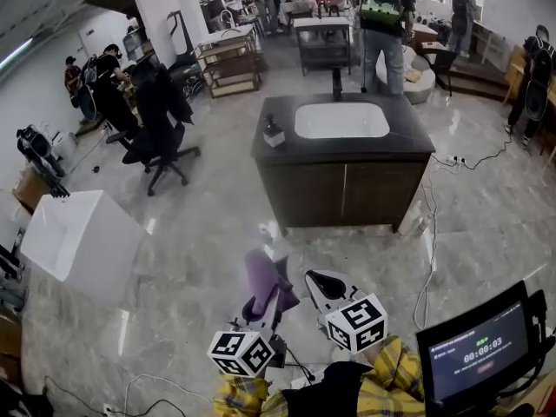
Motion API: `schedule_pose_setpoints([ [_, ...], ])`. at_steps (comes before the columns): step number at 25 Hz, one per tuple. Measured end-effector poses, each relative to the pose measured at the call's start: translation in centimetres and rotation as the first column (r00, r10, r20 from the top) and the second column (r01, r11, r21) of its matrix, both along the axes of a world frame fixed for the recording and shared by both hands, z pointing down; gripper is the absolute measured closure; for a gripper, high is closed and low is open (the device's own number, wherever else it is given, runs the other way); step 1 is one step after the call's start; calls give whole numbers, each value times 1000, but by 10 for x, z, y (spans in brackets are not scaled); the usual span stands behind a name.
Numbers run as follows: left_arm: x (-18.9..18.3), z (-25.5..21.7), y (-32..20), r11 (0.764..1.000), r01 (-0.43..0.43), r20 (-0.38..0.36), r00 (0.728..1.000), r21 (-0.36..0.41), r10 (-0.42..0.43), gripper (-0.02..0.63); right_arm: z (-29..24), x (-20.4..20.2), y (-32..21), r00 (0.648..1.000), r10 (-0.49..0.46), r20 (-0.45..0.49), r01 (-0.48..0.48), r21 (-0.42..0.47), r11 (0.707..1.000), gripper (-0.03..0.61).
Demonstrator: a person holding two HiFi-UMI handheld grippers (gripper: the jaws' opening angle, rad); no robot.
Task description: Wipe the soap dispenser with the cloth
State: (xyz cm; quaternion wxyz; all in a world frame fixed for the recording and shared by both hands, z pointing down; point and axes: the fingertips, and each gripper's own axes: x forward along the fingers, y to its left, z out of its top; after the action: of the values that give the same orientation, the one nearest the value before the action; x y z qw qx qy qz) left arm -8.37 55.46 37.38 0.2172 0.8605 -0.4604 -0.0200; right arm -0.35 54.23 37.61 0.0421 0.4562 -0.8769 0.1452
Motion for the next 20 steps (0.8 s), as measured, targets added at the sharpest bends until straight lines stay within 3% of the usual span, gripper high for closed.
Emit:
schedule_pose_setpoints([
  [7, 62, 4, -48, 1000, 19, 13, 1000, 8, -19, 526, 14, 64, -53, 1000, -10, -2, 10, -20, 1000, 572],
  [13, 70, 14, -65, 999, 40, 34, 999, -23, -40, 527, 16, 76, -65, 1000, -30, -8, 30, -18, 999, 572],
  [20, 90, 16, -92, 1000, 9, 49, 999, -28, -8, 527, 22, 95, -88, 1000, 5, 26, -4, -40, 999, 572],
])
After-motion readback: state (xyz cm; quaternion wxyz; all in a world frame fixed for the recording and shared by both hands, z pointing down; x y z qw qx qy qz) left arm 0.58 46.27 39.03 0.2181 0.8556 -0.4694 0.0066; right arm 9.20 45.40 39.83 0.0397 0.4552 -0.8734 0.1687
